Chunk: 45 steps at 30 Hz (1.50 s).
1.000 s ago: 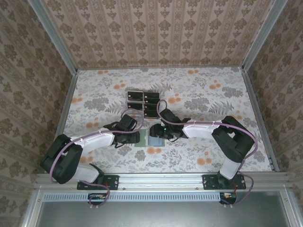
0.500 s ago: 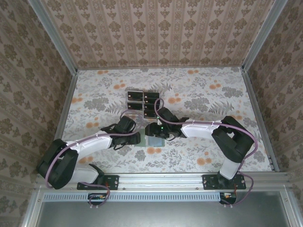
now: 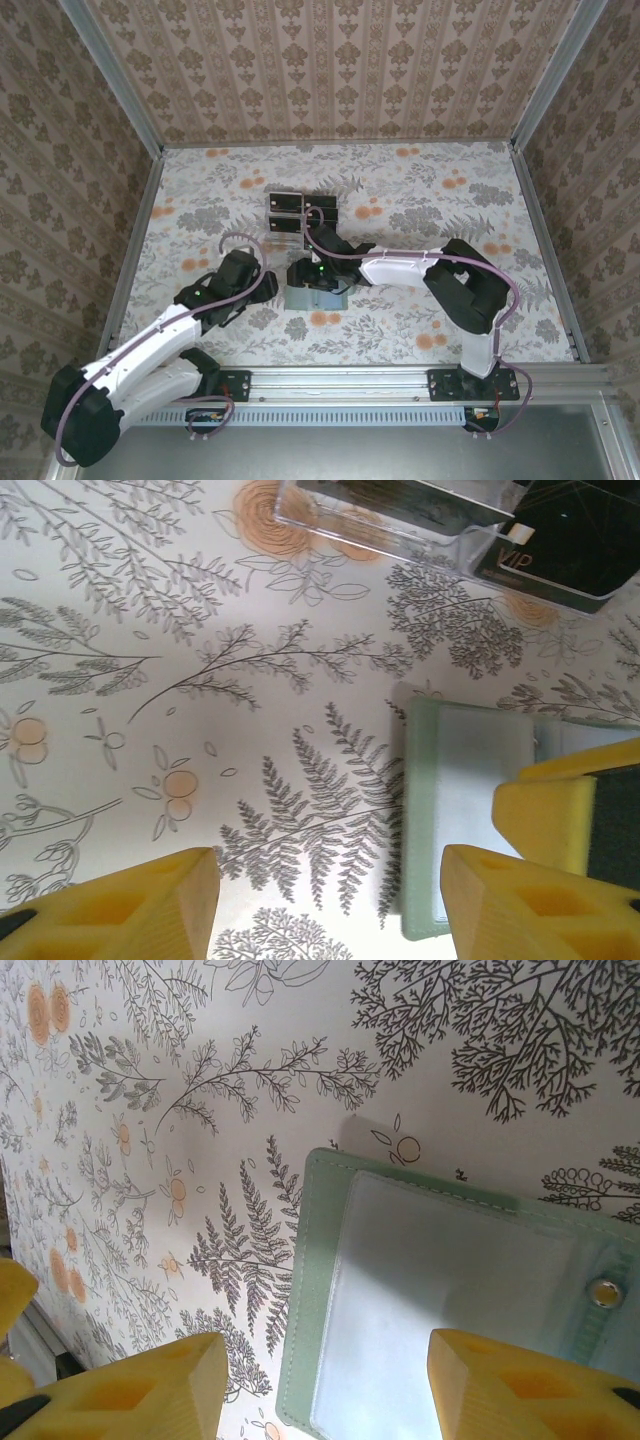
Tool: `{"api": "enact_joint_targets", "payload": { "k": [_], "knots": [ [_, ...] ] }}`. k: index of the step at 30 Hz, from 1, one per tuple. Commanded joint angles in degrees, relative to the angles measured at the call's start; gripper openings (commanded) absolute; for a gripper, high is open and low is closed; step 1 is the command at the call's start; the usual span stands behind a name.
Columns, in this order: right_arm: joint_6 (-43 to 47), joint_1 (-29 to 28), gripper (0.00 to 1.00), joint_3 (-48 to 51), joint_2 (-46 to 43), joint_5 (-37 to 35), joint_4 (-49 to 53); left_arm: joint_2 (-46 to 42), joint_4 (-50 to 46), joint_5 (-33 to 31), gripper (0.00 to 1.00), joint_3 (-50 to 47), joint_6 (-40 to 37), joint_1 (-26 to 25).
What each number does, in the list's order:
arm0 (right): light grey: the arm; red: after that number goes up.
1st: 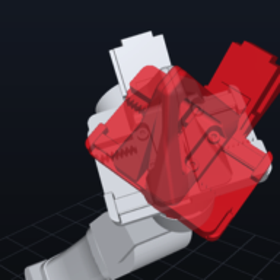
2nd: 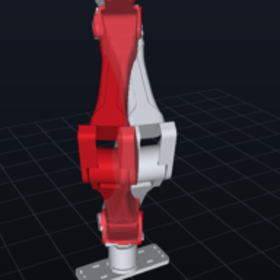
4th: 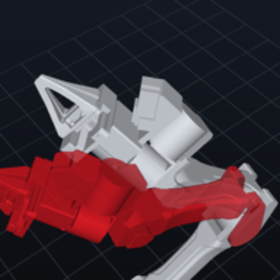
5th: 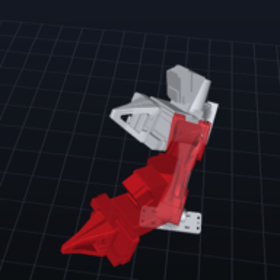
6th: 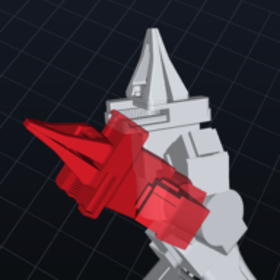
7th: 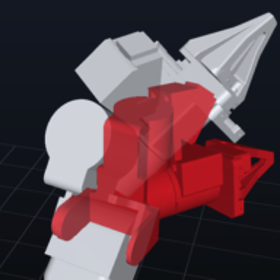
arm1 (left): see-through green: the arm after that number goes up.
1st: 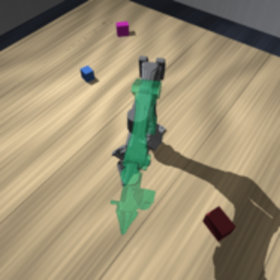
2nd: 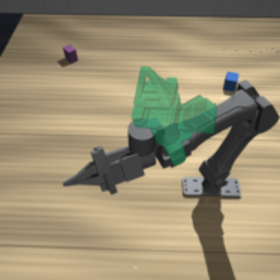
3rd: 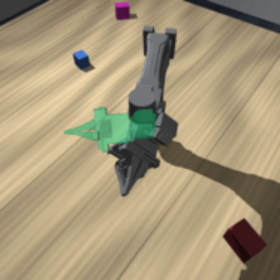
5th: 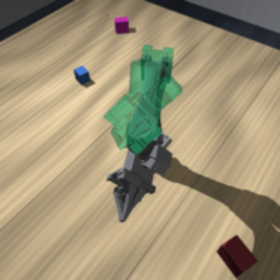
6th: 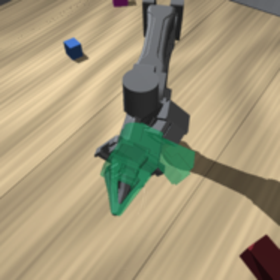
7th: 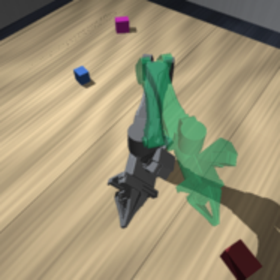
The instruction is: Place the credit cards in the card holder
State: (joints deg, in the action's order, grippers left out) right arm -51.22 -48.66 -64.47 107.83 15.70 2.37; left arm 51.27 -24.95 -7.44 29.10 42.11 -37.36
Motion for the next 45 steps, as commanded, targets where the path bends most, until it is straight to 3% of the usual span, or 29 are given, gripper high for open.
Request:
{"api": "enact_joint_targets", "payload": {
  "k": [1, 8, 15, 30, 45],
  "knots": [
    [0.4, -0.2, 0.57, -1.4, -2.2, -0.3, 3.3, 0.0, -2.2, -0.3, 0.63, -0.8, 0.5, 0.6],
    [3.5, 1.2, 0.58, 3.1, -11.3, -7.5, 10.4, 6.0, 4.9, 4.9, 0.66, 0.9, -2.4, 0.4],
    [5.9, 1.9, 0.58, 5.8, -13.3, -12.4, 15.3, 14.8, 7.8, 6.1, 0.68, 5.9, -5.6, -1.3],
    [5.9, 2.6, 0.57, 8.0, -8.4, -11.9, 10.9, 23.1, 9.4, 1.4, 0.68, 4.6, -5.1, -4.2],
    [3.5, 2.7, 0.58, 10.7, -5.5, -8.1, 4.9, 27.1, 12.1, 1.2, 0.67, 0.6, -2.7, -5.4]
  ]
}}
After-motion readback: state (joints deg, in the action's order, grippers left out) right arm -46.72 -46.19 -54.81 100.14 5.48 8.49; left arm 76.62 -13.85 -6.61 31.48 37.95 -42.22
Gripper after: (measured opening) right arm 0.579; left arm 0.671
